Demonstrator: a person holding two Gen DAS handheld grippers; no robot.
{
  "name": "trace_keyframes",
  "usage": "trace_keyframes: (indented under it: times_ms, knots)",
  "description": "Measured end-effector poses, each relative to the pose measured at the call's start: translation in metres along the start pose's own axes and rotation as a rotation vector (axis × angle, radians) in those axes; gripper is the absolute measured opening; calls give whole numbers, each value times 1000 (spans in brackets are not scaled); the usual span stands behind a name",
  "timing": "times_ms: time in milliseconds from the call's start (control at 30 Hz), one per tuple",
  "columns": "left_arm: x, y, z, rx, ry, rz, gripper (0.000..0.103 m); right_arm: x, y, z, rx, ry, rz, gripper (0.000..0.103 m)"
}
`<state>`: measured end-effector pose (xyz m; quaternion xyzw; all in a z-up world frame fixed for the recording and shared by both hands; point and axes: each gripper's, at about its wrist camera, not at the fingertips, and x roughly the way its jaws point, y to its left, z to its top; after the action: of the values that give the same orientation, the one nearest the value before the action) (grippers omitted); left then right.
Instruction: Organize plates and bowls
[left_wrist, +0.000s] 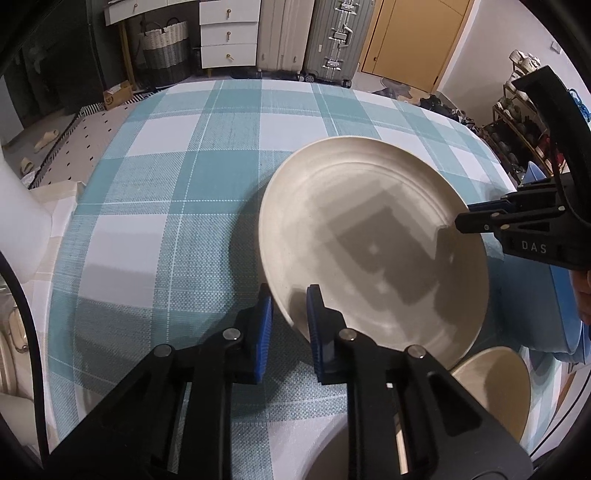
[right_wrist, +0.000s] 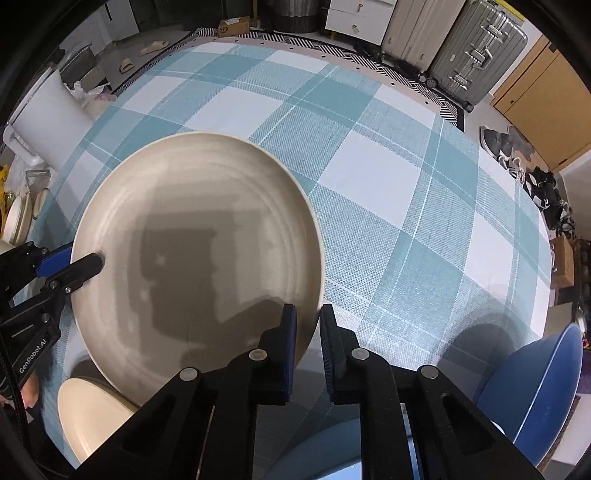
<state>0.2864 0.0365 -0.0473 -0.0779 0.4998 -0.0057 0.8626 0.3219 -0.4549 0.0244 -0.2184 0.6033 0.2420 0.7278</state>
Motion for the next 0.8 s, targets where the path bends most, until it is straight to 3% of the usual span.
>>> trace_keyframes:
  times_ms: [800]
  knots:
    - [-77, -10, -7, -9, -123, -2, 15, -78, 19, -13, 10, -135, -38, 13]
